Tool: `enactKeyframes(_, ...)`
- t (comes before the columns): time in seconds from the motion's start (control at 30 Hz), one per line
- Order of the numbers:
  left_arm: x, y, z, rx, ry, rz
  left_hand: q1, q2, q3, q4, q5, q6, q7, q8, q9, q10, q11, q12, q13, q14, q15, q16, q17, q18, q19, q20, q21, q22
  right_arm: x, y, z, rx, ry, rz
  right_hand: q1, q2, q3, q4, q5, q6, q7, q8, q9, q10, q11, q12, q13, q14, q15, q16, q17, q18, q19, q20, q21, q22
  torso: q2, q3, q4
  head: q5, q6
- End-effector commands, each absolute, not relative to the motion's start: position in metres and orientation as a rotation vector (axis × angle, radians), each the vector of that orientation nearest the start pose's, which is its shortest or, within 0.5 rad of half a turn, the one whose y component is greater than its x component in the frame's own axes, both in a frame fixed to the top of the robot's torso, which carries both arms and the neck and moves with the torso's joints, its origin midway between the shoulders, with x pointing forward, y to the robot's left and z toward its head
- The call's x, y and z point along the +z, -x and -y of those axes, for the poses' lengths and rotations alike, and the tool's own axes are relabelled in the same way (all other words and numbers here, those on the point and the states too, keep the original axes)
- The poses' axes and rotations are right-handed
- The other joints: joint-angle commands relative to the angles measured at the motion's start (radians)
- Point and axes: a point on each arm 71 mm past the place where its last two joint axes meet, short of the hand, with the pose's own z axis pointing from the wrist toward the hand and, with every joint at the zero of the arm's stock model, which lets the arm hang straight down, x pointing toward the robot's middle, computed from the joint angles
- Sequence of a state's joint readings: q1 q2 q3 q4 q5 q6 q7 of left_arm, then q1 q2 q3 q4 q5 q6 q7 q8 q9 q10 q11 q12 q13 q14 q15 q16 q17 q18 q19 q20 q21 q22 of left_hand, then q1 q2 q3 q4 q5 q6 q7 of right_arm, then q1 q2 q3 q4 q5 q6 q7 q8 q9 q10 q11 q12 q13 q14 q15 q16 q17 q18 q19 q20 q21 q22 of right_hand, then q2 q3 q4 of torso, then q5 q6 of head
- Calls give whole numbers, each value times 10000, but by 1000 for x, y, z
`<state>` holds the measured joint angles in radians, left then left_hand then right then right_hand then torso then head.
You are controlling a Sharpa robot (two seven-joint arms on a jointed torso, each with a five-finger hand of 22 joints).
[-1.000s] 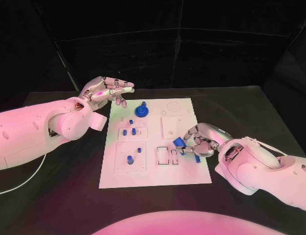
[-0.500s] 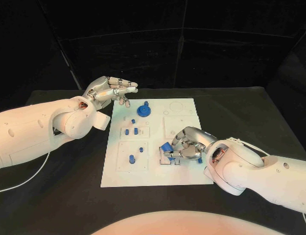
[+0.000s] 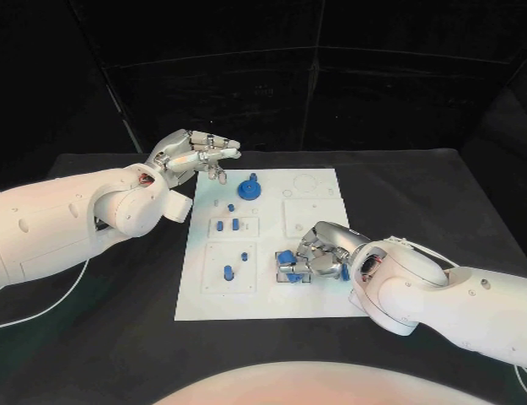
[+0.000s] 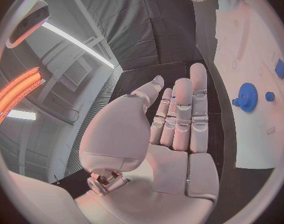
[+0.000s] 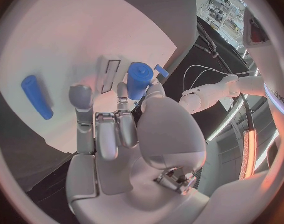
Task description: Assemble the parts on the task board
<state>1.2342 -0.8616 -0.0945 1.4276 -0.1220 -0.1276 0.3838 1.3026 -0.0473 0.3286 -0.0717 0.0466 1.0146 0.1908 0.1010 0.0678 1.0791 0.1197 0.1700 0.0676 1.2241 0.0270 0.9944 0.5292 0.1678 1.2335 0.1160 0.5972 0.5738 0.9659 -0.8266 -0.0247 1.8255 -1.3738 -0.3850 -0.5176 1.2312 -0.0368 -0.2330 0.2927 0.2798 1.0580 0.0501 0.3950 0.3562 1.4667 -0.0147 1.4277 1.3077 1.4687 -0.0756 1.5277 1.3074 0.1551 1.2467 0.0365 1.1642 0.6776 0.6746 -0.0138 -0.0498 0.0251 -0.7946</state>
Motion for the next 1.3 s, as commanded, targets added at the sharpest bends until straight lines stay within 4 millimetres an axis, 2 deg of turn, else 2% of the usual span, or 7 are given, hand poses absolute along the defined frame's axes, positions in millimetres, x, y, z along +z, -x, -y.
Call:
enactKeyframes(0.03, -184, -500, -235, -15698, 9470, -15427, -127, -4, -6, 39, 8, -47, 7, -59, 0, -87, -3, 35, 15, -70, 14, 19, -13, 131, -14, 72, -15, -13, -253, -380, 133, 6448, -1940, -19619, -187, -68, -68, -7, -252, 74, 0, 72, 68, 49, -77, -46, 767, 789, -88, -9, 1458, -86, 16, -90, -72, -3, -10, 4, 6, -5, -5)
enactKeyframes(0.27, -184, -500, -235, -15720, 9461, -15433, -129, 8, -3, 45, 9, -52, 5, -58, 1, -94, -5, 42, 16, -74, 15, 25, -18, 132, -11, 74, -22, -20, -252, -381, 133, 6519, -2070, -19483, -1700, -1027, 298, 50, -1759, 15, -34, 169, 271, 54, -103, -85, 774, 795, -119, -4, 1489, -92, 31, -127, -86, 3, -5, 7, 1, 12, 15)
enactKeyframes(0.53, -184, -500, -234, -15728, 9457, -15431, -126, 10, -1, 44, 9, -54, 5, -58, 1, -97, -5, 44, 16, -76, 14, 26, -19, 132, -11, 74, -24, -22, -252, -382, 133, 6542, -2163, -19373, -2548, -1401, 373, 68, -2252, -88, -14, 170, 376, 9, -92, -173, 714, 790, -109, -18, 1471, -81, -9, -125, -149, -88, -14, -4, 4, 5, 60)
enactKeyframes(0.67, -184, -500, -234, -15735, 9457, -15441, -126, 10, -1, 44, 9, -54, 5, -58, 1, -97, -5, 44, 16, -76, 14, 26, -19, 132, -11, 74, -24, -22, -252, -381, 132, 6669, -1944, -19458, -2424, -1150, 587, 45, -2152, -75, -19, 200, 427, 13, -95, -179, 722, 794, -107, -13, 1489, -80, -10, -121, -153, -80, -6, 7, 6, 23, 56)
enactKeyframes(0.83, -184, -500, -234, -15742, 9454, -15442, -122, 15, 3, 43, 9, -59, 6, -60, 0, -103, -4, 44, 16, -80, 15, 26, -21, 132, -13, 75, -27, -24, -253, -380, 130, 6773, -1568, -19626, -763, -495, 1171, -368, -1237, -34, -62, 279, 553, 37, -134, -183, 746, 812, -139, 17, 1570, -91, 30, -142, -98, 30, -11, 9, 8, 33, 51)
enactKeyframes(1.0, -184, -500, -234, -15754, 9448, -15441, -117, 20, 7, 41, 9, -63, 6, -61, 0, -109, -4, 45, 15, -84, 15, 27, -23, 132, -15, 75, -31, -27, -252, -379, 129, 6736, -1322, -19619, 375, -247, 1409, -977, -1030, -32, -76, 314, 627, 58, -153, -175, 776, 814, -157, 21, 1586, -100, 46, -161, -74, 83, -20, 1, 4, 47, 51)
enactKeyframes(1.3, -184, -500, -236, -15726, 9453, -15407, -117, 20, 7, 41, 9, -63, 6, -61, 0, -109, -4, 45, 15, -84, 15, 27, -23, 132, -15, 75, -31, -27, -246, -378, 146, 6925, -2082, -19038, -255, -196, 885, -522, -1268, -141, -4, 197, 637, 101, -86, -119, 869, 823, -99, 36, 1629, -108, 50, -119, -61, 111, -34, 6, -45, 38, 84)
